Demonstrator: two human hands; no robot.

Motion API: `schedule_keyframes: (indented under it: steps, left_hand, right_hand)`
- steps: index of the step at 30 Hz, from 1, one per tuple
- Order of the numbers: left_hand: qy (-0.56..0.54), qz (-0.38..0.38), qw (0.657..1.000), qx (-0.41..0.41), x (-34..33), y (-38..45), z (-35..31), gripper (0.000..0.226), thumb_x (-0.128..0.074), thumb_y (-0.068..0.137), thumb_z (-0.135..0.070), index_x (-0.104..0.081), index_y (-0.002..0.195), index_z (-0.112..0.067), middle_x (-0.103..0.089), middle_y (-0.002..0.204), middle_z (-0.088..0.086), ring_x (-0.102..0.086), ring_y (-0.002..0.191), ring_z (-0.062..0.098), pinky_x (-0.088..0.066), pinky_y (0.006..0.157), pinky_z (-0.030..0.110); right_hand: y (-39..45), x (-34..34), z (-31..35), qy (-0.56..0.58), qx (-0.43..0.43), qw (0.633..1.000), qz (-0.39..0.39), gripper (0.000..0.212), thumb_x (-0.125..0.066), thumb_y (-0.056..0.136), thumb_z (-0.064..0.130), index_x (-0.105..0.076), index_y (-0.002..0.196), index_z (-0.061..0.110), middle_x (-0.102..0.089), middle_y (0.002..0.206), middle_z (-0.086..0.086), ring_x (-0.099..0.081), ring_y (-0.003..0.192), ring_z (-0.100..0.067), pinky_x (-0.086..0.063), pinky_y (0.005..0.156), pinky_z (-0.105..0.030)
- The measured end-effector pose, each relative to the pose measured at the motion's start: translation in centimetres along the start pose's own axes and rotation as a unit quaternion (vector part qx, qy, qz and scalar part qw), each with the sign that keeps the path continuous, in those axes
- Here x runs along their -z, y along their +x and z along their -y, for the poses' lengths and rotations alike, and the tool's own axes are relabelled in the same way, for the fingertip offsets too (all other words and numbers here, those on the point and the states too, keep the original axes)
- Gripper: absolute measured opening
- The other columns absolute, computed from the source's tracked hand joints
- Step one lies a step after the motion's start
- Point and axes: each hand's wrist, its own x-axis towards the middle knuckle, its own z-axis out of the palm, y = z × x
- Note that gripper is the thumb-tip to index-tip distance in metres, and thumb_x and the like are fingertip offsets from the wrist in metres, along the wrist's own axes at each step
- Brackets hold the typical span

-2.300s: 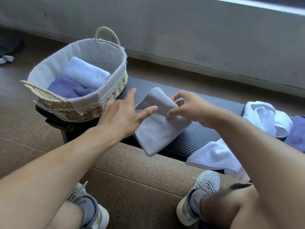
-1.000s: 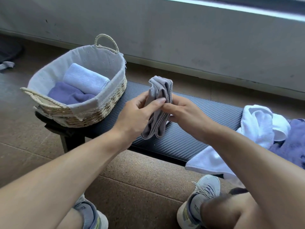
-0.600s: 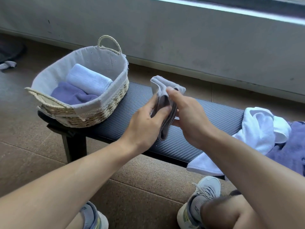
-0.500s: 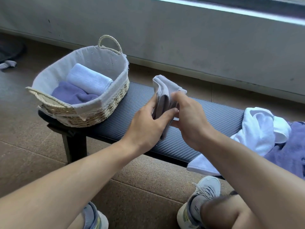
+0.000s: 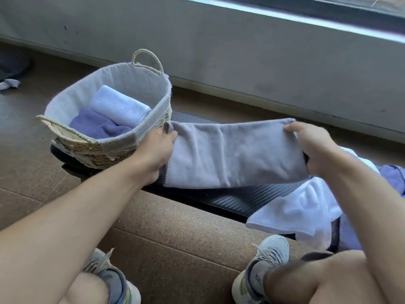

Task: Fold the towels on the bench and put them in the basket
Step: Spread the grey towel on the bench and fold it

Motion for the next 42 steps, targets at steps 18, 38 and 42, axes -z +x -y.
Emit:
schedule_keyframes:
  steps: [18,38,42]
  left_hand:
    - [0.489,0.116,0.807,-0.311,-7.5,-1.9,2.3,0.062,-0.028,0.107,-0.045,-0.012,0.162,-0.023,0.004,0.171,-0.004,0.016,0.155,0.013,0.007,0.126,0.042]
    - [0.554,0.178,0.777,-0.242,-10.7,-2.3,3.8,0.069,-0.014,0.104,-0.057,0.002,0.162,-0.023,0.012,0.170,-0.006,0.021,0.154,0.016,0.015,0.123,0.049]
    - [0.534,0.150,0.798,-0.236,-8.6,-2.1,2.9,0.070,-0.021,0.104,-0.058,-0.002,0.163,-0.025,0.009,0.170,-0.004,0.019,0.154,0.014,0.010,0.125,0.045]
  right_hand:
    - [3.3,0.4,-2.5,-0.313,0.098,0.944,0.033,0.038,-0.050,0.101,0.032,-0.073,0.102,0.002,-0.073,0.100,-0.023,-0.059,0.076,-0.023,-0.047,0.063,-0.032]
    - [2.3,-1.2,-0.2,-0.143,0.169,0.974,0.050,0.011,-0.066,0.093,0.019,-0.058,0.086,0.018,-0.055,0.067,-0.002,-0.049,0.045,-0.012,-0.039,0.041,-0.021]
    - [3.2,-1.3,-1.1,-0.339,0.133,0.929,0.058,0.046,-0.070,0.083,0.059,-0.064,0.089,0.013,-0.066,0.076,0.000,-0.058,0.062,-0.017,-0.049,0.059,-0.033]
